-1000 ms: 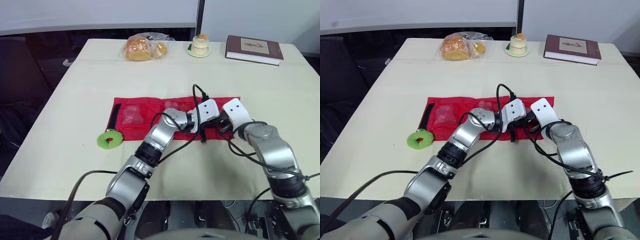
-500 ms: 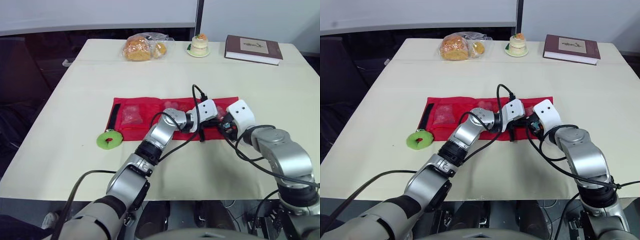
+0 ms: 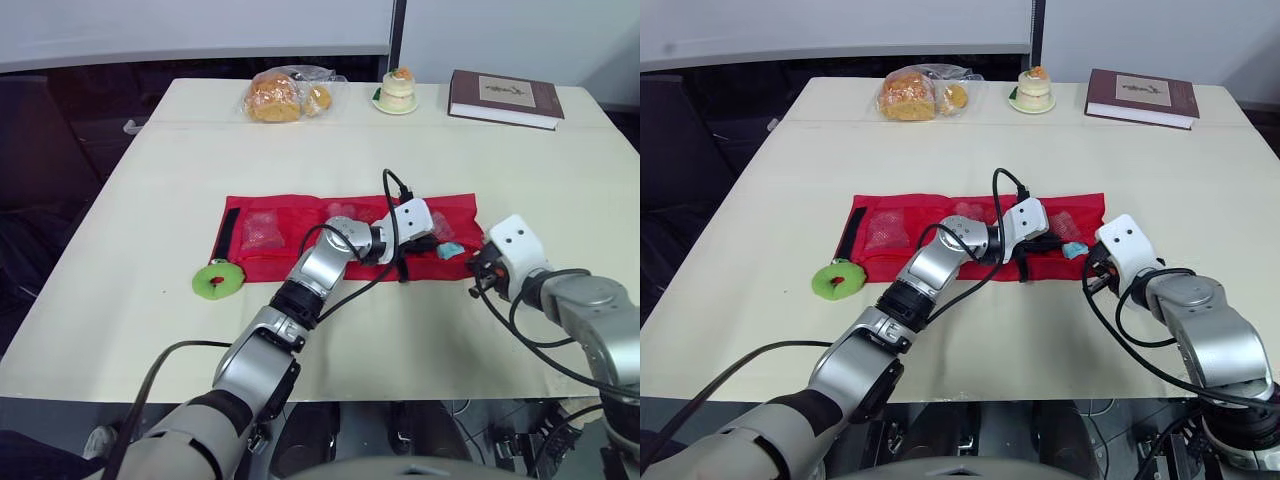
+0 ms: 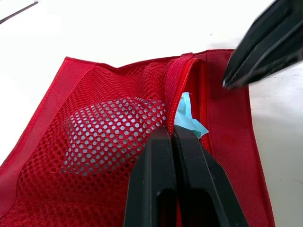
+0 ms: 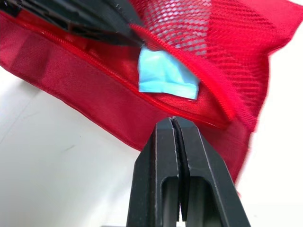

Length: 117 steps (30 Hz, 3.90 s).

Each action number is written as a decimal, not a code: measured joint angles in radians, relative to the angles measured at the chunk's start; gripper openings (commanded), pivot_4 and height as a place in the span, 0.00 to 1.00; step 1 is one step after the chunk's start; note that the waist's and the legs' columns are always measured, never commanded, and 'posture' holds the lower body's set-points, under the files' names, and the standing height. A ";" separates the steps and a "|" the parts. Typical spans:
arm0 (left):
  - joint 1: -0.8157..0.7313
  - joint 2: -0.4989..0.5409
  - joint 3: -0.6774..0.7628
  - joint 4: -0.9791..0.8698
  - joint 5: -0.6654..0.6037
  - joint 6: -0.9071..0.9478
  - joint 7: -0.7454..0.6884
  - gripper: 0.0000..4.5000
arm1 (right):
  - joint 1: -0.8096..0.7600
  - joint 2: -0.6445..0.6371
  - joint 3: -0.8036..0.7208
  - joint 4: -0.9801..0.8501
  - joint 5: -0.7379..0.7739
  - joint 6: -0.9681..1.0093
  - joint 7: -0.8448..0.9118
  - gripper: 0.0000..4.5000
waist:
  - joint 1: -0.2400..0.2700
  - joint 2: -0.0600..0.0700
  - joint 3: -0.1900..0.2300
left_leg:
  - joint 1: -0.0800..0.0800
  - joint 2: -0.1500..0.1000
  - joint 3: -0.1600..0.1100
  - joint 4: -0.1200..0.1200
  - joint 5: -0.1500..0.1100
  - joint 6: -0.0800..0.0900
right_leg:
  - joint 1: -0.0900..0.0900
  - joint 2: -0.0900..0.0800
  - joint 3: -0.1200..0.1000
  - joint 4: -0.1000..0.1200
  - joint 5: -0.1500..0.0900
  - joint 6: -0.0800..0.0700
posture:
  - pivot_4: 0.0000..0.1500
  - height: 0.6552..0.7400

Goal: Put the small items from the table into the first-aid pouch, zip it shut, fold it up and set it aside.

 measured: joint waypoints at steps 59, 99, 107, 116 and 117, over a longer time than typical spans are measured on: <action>0.405 0.647 0.352 -0.880 -0.706 0.524 -0.373 1.00 | 0.380 0.103 -0.348 0.251 0.340 -0.541 0.006 0.03 | 0.006 0.002 0.000 | 0.001 0.001 0.001 -0.002 0.000 0.000 | 0.000 0.002 0.005 -0.001 -0.002 0.001 | 1.00 0.87; 0.411 0.610 0.389 -0.525 -0.687 0.700 0.012 1.00 | 0.672 -0.167 -0.721 -0.130 0.636 -0.705 0.316 0.99 | 0.005 0.001 -0.001 | 0.002 0.001 0.002 -0.002 -0.001 0.001 | 0.001 0.012 0.022 -0.001 -0.006 0.002 | 1.00 0.87; 0.344 0.515 0.384 -0.468 -0.728 0.900 0.064 1.00 | 0.671 -0.154 -0.611 -0.226 0.709 -0.692 0.256 0.99 | 0.004 0.001 -0.001 | 0.003 0.001 0.002 -0.001 0.000 0.000 | 0.001 0.012 0.022 -0.001 -0.006 0.000 | 1.00 0.87; 0.272 0.459 0.383 -0.435 -0.747 1.045 0.097 1.00 | 0.696 -0.130 -0.602 -0.221 0.673 -0.744 0.263 0.99 | 0.007 0.000 -0.003 | 0.003 0.000 0.002 -0.001 0.000 0.001 | 0.002 0.011 0.022 -0.001 -0.005 0.000 | 1.00 0.87; 0.272 0.455 0.384 -0.437 -0.754 1.058 0.095 1.00 | 0.696 -0.124 -0.599 -0.221 0.674 -0.751 0.266 0.99 | 0.007 0.000 -0.003 | 0.003 0.000 0.002 -0.001 0.000 0.001 | 0.002 0.012 0.022 -0.001 -0.005 0.000 | 1.00 0.87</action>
